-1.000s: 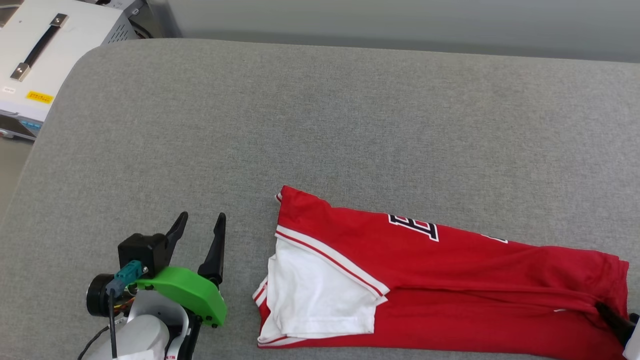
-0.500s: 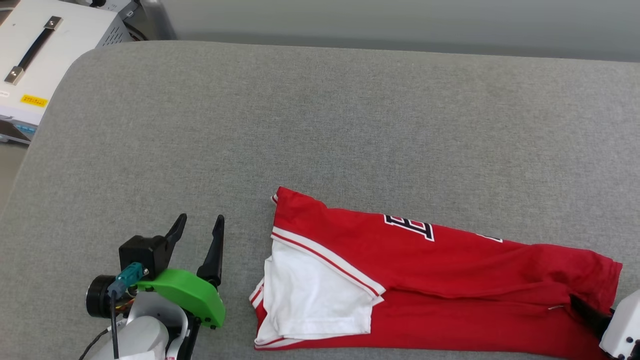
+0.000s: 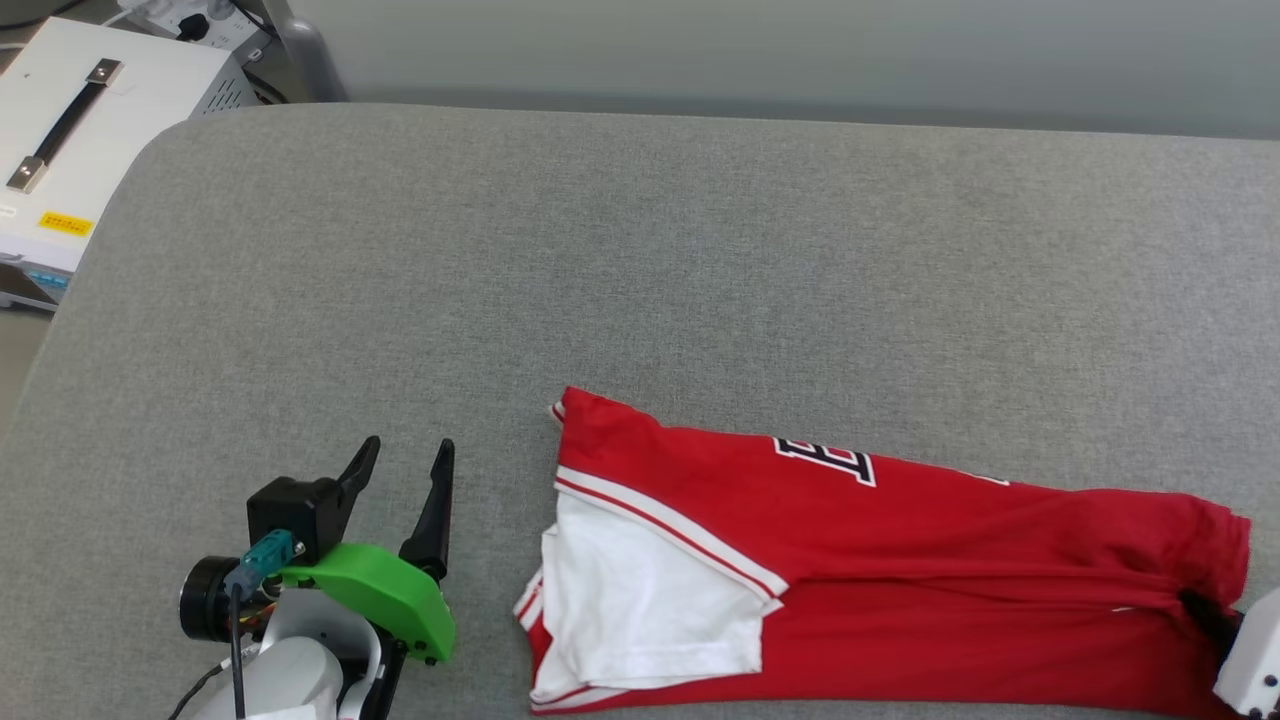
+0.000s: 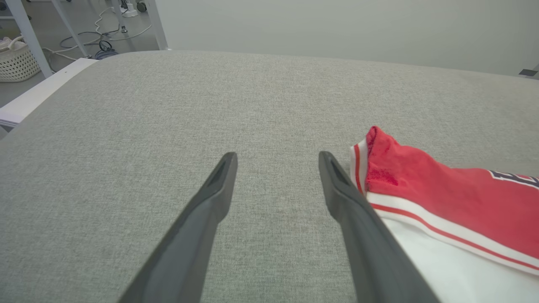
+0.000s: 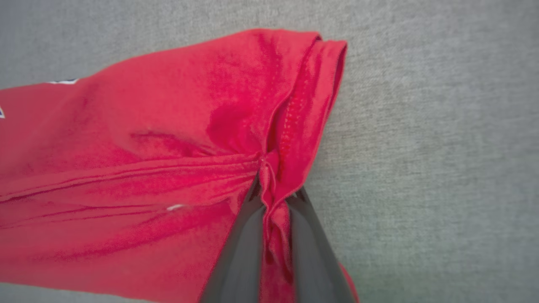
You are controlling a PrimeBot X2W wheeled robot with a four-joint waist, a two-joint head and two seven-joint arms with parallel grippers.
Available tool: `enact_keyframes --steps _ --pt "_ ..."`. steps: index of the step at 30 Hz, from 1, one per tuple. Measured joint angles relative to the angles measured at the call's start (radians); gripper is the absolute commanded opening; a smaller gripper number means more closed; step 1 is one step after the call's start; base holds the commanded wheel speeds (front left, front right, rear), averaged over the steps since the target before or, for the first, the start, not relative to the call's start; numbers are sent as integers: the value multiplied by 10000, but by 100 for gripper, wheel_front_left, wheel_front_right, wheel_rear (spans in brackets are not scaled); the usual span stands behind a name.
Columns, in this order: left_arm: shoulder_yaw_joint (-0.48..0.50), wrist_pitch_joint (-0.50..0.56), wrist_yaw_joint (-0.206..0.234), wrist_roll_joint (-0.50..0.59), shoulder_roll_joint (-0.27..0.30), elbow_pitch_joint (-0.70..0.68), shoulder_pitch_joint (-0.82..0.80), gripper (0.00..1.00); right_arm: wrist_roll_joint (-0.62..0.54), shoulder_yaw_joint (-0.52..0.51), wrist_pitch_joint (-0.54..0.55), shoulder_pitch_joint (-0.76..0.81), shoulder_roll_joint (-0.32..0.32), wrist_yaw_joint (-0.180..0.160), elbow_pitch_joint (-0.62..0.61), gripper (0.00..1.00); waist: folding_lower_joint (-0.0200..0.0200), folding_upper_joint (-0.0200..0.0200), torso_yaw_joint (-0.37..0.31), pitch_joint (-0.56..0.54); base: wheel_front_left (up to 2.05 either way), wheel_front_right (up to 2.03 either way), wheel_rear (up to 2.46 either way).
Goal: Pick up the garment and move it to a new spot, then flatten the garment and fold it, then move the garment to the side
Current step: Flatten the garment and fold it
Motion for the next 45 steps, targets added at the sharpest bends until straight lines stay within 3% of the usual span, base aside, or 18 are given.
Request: enact_keyframes --steps 8,13,19,26,30,37,39,40,45 --pt "-63 0 -75 8 -104 65 4 100 -1070 -830 -777 -410 -591 -6 727 0 0 0 18 -49 0 0 0" --pt "-35 0 -77 29 -207 107 21 100 -1114 -800 -828 -412 -479 -13 642 0 0 0 60 -160 0 0 0" --pt "73 0 -90 29 -330 180 251 100 -984 -575 -780 -237 -328 -15 -278 0 0 0 80 -443 0 0 0" --pt "255 0 -178 58 -449 240 477 100 -798 -232 171 568 46 -15 -1925 0 0 0 81 -839 0 0 0" --pt "326 0 -253 92 -577 268 536 100 -740 -40 625 926 477 -17 -2899 0 0 0 109 -1013 0 0 0" --pt "449 0 -355 155 -846 389 709 100 -389 671 1421 1066 1908 -17 -4280 0 0 0 270 -1116 0 0 0" --pt "506 0 -403 174 -884 428 717 100 -322 976 1578 1062 2278 -17 -4498 0 0 0 317 -1125 0 0 0" --pt "581 0 -433 232 -917 491 718 100 -301 1440 1651 992 2788 -17 -4579 0 0 0 389 -1141 0 0 0" --pt "681 0 -523 364 -966 602 719 100 -98 2086 1336 602 3189 -17 -4199 0 0 0 517 -1175 0 0 0"
